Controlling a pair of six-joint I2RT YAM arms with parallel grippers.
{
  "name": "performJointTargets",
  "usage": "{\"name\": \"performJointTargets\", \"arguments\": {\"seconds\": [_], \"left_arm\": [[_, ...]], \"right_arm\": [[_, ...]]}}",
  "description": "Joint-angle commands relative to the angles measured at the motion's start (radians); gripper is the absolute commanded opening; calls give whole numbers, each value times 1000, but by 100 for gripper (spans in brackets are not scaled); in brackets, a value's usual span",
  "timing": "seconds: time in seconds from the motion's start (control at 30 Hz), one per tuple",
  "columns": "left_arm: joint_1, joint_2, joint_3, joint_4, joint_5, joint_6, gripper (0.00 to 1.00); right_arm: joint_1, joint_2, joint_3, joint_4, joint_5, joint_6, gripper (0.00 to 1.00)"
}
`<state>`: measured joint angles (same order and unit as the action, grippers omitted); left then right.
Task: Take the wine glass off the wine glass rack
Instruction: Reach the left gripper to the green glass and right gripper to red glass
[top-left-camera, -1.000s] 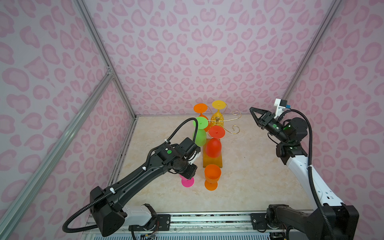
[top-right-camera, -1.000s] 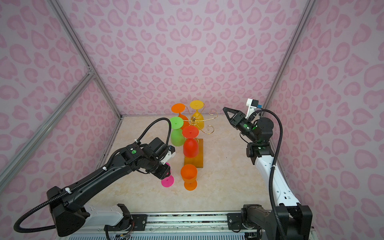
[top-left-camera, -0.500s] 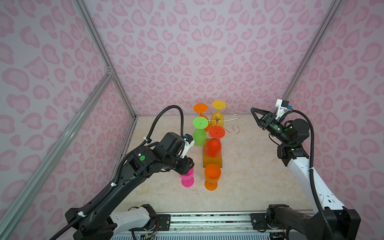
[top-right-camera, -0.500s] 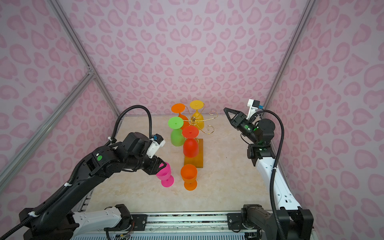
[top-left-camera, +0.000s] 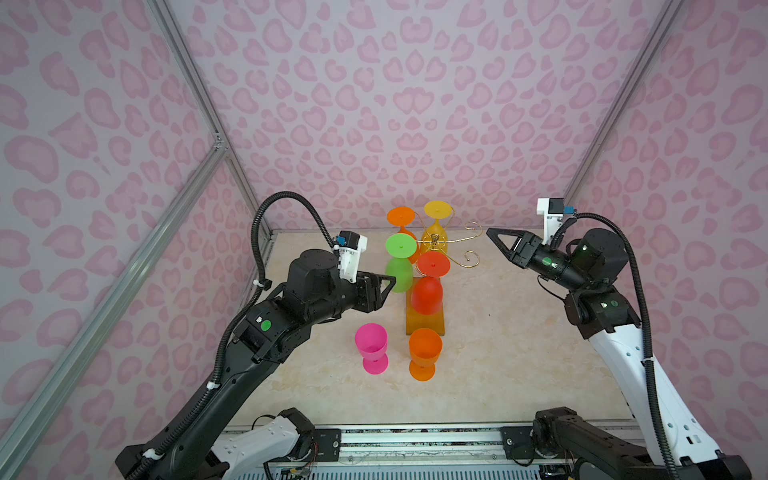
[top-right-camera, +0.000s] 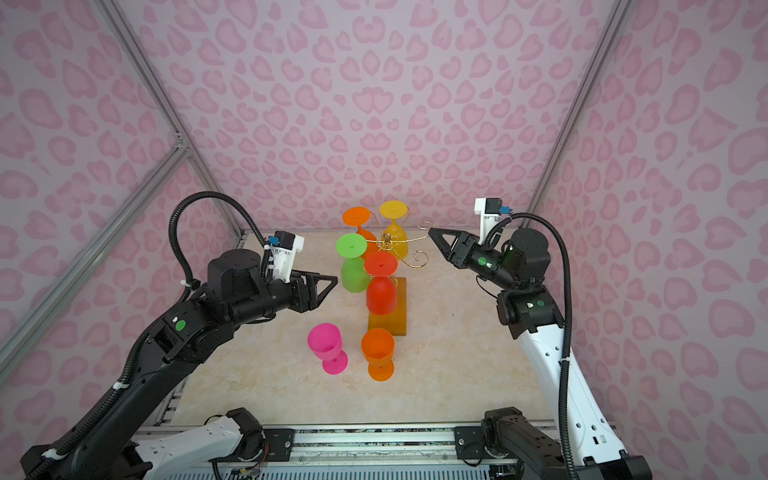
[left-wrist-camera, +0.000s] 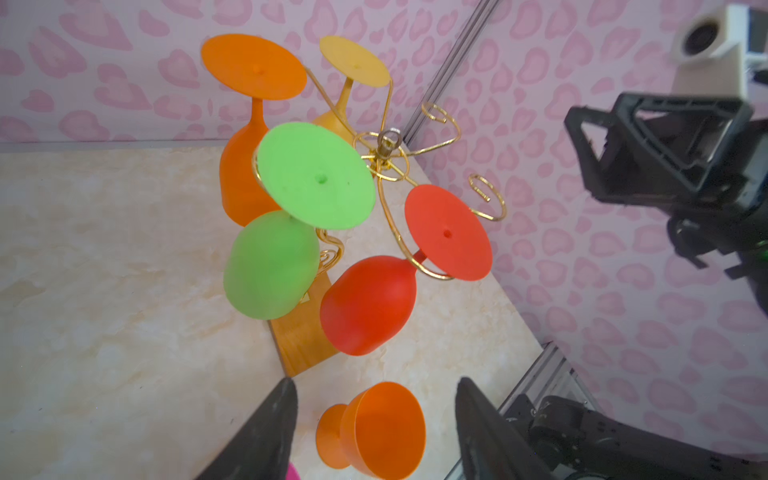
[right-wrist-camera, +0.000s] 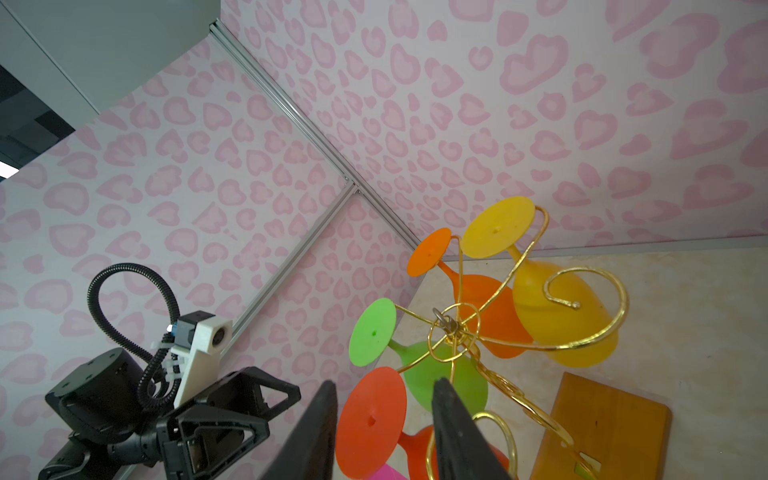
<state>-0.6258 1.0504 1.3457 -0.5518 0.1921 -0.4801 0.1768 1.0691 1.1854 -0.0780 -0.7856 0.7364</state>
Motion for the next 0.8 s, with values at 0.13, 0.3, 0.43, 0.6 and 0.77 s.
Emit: {"name": "performJointTargets", "arguments": {"seconds": [0.13, 0.3, 0.43, 0.6, 0.77], "left_arm": [[65, 29, -18, 207, 133, -101, 63], [91, 49, -17, 228, 158, -107, 63], [103, 54, -18, 235, 158, -106, 63], [106, 62, -19, 241, 167, -103, 63], [108, 63, -27, 238, 170, -96, 63]], "right_arm": [[99, 9, -2, -157, 33, -79, 41], [160, 16, -1, -193, 59, -82, 41], [198, 31, 4, -213, 74, -83, 41], [236, 51, 13, -216, 94, -77, 42], [258, 65, 8, -199, 108, -62, 42]]}}
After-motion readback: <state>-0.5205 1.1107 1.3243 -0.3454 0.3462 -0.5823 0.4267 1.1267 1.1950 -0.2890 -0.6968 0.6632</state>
